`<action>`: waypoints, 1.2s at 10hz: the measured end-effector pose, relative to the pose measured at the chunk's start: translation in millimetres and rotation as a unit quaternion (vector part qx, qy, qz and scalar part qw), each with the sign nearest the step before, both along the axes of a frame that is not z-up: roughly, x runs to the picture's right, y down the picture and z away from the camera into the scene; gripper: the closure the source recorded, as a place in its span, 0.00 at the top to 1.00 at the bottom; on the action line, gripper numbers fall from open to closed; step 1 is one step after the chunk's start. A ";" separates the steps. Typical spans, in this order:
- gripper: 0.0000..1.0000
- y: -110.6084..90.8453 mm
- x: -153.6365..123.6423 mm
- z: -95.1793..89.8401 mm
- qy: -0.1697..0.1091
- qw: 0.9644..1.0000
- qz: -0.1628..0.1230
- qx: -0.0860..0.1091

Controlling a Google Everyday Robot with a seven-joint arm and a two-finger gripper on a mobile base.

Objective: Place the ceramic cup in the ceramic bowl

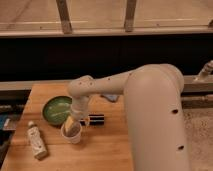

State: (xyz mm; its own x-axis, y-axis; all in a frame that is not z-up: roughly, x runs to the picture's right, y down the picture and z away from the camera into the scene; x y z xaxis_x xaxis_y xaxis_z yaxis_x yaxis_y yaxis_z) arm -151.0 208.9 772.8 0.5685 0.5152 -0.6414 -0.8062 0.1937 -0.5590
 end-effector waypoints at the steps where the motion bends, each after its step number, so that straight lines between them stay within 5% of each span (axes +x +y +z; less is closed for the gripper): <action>1: 0.33 0.7 0.1 -1.3 0.002 1.000 -0.007 0.001; 5: 0.01 -6.4 -1.0 -11.1 0.011 1.000 -0.019 0.019; 9: 0.00 -28.5 0.1 -19.4 0.017 0.998 -0.027 0.054; 12: 0.00 -78.2 13.3 -16.5 0.025 0.994 -0.022 0.107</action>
State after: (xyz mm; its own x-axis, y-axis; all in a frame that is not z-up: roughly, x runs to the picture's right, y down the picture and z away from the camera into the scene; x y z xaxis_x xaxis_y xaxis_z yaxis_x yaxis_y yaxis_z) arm -137.7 130.7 756.3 0.5637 0.6176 -0.5485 -0.8201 0.3393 -0.4607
